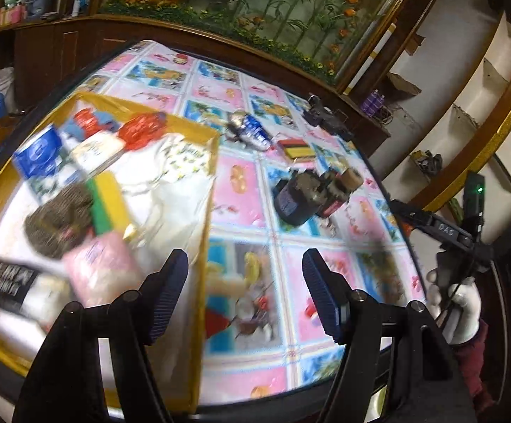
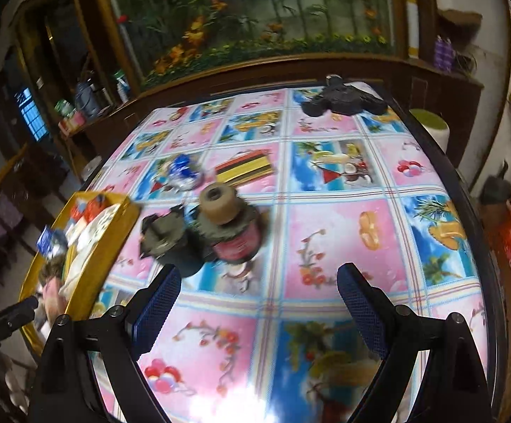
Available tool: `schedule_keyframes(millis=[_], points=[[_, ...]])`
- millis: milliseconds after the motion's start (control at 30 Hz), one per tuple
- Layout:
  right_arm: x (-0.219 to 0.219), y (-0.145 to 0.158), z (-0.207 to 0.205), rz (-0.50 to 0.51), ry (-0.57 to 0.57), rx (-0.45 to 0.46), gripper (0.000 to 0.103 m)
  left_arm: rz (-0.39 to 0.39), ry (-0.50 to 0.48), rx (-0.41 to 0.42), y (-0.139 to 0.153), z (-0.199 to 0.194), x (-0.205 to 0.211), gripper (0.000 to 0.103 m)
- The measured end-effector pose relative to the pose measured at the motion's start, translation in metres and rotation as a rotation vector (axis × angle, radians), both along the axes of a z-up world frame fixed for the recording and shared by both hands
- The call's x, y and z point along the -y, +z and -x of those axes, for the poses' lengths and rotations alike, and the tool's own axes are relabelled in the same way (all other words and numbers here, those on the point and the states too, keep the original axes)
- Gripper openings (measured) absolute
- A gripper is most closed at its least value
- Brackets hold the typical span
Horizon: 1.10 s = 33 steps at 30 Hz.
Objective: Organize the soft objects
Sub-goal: 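Grasp the blue-wrapped roll with left while right grasps the striped sponge pack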
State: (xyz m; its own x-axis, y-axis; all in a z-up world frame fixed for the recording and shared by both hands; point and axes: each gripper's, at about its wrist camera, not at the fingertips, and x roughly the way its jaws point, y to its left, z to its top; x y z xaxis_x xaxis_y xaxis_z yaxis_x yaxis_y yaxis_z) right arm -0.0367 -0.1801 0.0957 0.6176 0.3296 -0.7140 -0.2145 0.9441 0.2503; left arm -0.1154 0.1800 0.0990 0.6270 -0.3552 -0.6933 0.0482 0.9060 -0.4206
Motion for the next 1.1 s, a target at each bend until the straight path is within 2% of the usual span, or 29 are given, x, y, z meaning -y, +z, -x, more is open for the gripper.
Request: schedule_keyframes(millis=[133,200,400,567,633,733,800,900,933,1033,1100], points=[[0.005,-0.004,-0.057,-0.099,0.030,-0.102,0.091,0.019,-0.021,0.019,0.015,-0.045,0.008,0.066],[-0.004,-0.004,-0.089,-0.095,0.075,-0.147,0.091,0.030,-0.028,0.012,0.020,-0.072,0.011,0.066],[-0.054,-0.009,-0.184,0.063,0.177,-0.230,0.091,0.119,-0.018,-0.098,0.006,-0.163,0.013,0.066],[-0.102,-0.002,-0.235,0.222,0.273,-0.144,0.091,0.154,-0.009,-0.164,-0.016,-0.196,0.014,0.066],[-0.118,-0.009,-0.253,0.240,0.316,-0.170,0.091,0.170,-0.003,-0.197,-0.025,-0.210,0.016,0.066],[-0.140,-0.034,-0.278,0.235,0.393,-0.281,0.091,0.187,0.018,-0.242,-0.036,-0.235,0.017,0.066],[-0.149,-0.050,-0.286,0.291,0.399,-0.292,0.091,0.190,0.033,-0.266,-0.044,-0.251,0.019,0.066],[-0.151,-0.067,-0.293,0.353,0.388,-0.312,0.088,0.152,0.046,-0.294,-0.054,-0.269,0.028,0.066],[-0.148,-0.069,-0.292,0.333,0.385,-0.309,0.087,0.127,0.044,-0.297,-0.057,-0.274,0.032,0.066],[-0.128,-0.070,-0.286,0.303,0.375,-0.319,0.072,0.019,0.034,-0.302,-0.064,-0.286,0.048,0.066],[-0.110,-0.072,-0.278,0.314,0.353,-0.323,0.072,-0.049,0.030,-0.310,-0.071,-0.293,0.057,0.066]])
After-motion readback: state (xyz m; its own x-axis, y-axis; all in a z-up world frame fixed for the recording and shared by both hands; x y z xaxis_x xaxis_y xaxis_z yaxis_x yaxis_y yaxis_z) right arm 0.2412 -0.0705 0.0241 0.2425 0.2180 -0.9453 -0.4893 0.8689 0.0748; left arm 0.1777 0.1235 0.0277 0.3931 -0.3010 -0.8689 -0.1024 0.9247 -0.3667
